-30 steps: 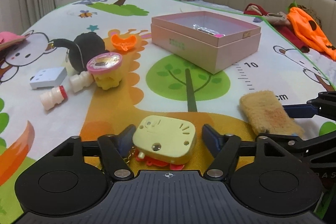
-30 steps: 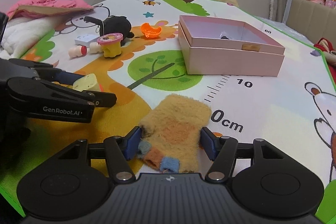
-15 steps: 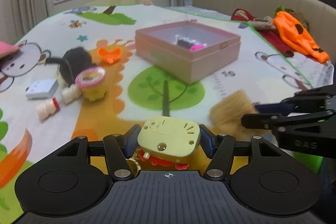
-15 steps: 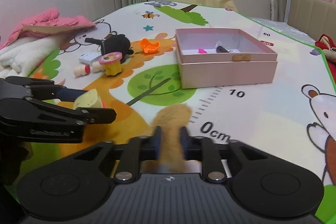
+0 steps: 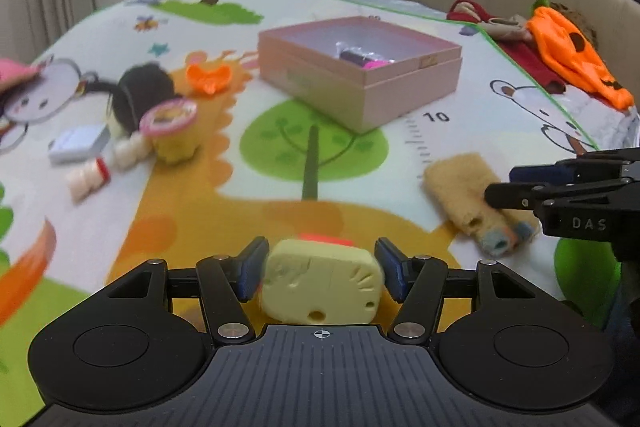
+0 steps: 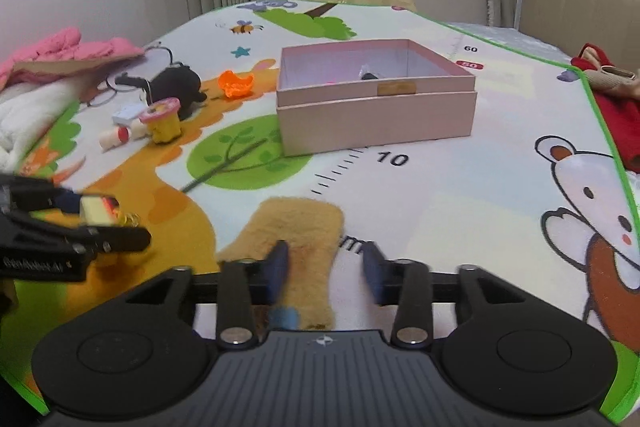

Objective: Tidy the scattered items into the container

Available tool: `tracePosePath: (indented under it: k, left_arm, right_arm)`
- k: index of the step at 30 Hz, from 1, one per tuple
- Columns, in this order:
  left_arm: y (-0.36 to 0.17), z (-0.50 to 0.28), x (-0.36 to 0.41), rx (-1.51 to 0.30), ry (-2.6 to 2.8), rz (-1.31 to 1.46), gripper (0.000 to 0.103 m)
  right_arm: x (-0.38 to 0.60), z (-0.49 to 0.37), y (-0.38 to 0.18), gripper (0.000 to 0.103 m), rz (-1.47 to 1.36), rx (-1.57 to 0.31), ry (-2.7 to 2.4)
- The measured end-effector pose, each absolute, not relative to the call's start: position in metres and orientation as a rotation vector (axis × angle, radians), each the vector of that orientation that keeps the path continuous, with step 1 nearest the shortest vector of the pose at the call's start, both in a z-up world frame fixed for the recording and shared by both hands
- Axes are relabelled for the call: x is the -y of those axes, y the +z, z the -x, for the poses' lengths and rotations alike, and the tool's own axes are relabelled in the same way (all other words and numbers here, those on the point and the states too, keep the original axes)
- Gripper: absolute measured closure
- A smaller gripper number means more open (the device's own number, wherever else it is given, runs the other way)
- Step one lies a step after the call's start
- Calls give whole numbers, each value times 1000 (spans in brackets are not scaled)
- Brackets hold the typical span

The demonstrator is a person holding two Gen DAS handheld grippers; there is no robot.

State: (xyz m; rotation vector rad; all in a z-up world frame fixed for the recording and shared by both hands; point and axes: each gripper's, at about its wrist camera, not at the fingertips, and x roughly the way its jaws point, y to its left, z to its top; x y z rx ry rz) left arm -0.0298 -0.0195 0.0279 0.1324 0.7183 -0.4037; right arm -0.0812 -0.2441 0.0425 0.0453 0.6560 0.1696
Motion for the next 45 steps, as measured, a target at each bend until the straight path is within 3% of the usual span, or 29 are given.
tracePosePath:
  k: [2,4,6,13,15,19,28,32,37,45]
  left_arm:
    - [26,32,17,-716,-404,-129,38]
    - [26,35,15,-710,-406,-129,36]
    - [27,38,13,-705,-413,-118,30]
    - [30,51,5,-676,-417,-126,18]
    - [32,57,3,-666,-423,-139,13]
    - [31,68,2,-666,-433,-167,9]
    - [13,81,-2,-694,-398,-151,10]
    - [17,79,-3,-681,-378,-129,40]
    - [25,77,-1,-674,-388,-118,40]
    - [49,78,12,-601,-416,-129,40]
  right_arm:
    - [240,78,44,50,-56,-658,172]
    - [236,74,44,30,-75,-658,163]
    - [232,70,44,17,-100,-664,167]
    - [199,68,27,17,42,-686,175]
    - [194,71,25,22,74,-670,172]
    - [193,75,29,45,71,-673,193]
    - [193,83,33,59,80,-671,187]
    - [196,85,37,67,65,-667,195]
    - [204,86,46,81,27,-659,202]
    - [220,93,61,83,-6,-624,190]
